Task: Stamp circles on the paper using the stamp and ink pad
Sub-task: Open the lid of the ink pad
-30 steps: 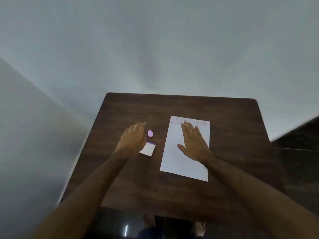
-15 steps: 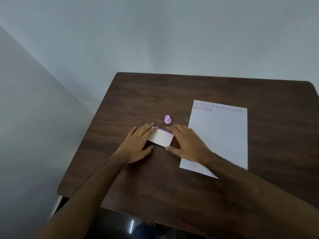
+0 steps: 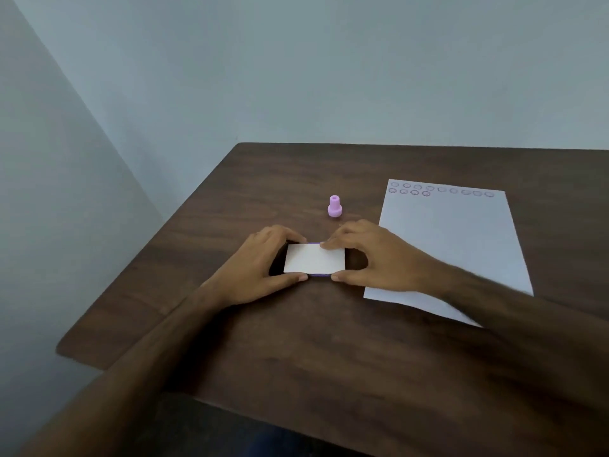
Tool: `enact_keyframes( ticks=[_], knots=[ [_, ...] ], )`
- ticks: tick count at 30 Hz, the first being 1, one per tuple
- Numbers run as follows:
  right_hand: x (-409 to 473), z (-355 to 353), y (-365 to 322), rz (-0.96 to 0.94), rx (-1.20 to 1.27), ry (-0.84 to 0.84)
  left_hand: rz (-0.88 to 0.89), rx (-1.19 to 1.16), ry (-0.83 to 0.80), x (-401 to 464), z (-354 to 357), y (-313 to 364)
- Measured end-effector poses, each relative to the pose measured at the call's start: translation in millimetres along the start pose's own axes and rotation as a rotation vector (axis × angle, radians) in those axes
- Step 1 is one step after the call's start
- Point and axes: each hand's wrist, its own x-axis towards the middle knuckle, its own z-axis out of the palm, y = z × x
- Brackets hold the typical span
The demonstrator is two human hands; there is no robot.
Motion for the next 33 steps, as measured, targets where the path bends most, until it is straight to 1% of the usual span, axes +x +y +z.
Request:
enact_keyframes(
  ticks=[6, 12, 14, 17, 20, 25, 26, 28, 30, 33],
  knots=[
    [-26.4, -5.0, -36.2, 0.048, -0.012, -0.015, -0.016, -0.107, 0.034, -28.4, -0.2, 22.5],
    [-39.0, -4.9, -72.9, 0.12, -0.035, -0.076, -0.115, -0.168, 0.055, -57.2, -9.5, 42.4],
    [-40.0, -3.0, -79.1, 0.137, -0.031, -0.071, -0.132, -0.196, 0.049, -67.6, -11.5, 44.2],
    [-34.3, -2.4, -86.1, 0.165, 0.043, -0.034, -0.193, -0.222, 0.059, -78.0, -15.2, 45.0],
    [-20.0, -1.3, -87.1, 0.206, 0.129, 0.066, -0.25, -0.25, 0.059, -80.5, -18.8, 46.1],
    [2.1, 2.6, -68.9, 0.444, 0.355, 0.17, -0.306, -0.321, 0.067, -78.4, -18.7, 42.3],
    [5.3, 3.1, -63.9, 0.491, 0.376, 0.171, -0.305, -0.322, 0.07, -78.1, -18.3, 41.2],
    [12.4, 4.1, -55.5, 0.55, 0.339, 0.127, -0.295, -0.319, 0.07, -77.5, -17.9, 39.9],
    [21.7, 5.6, -53.3, 0.551, 0.289, 0.08, -0.279, -0.313, 0.074, -76.9, -17.4, 38.3],
    [35.6, 7.0, -55.1, 0.516, 0.277, 0.04, -0.264, -0.308, 0.081, -76.8, -16.7, 36.6]
  ],
)
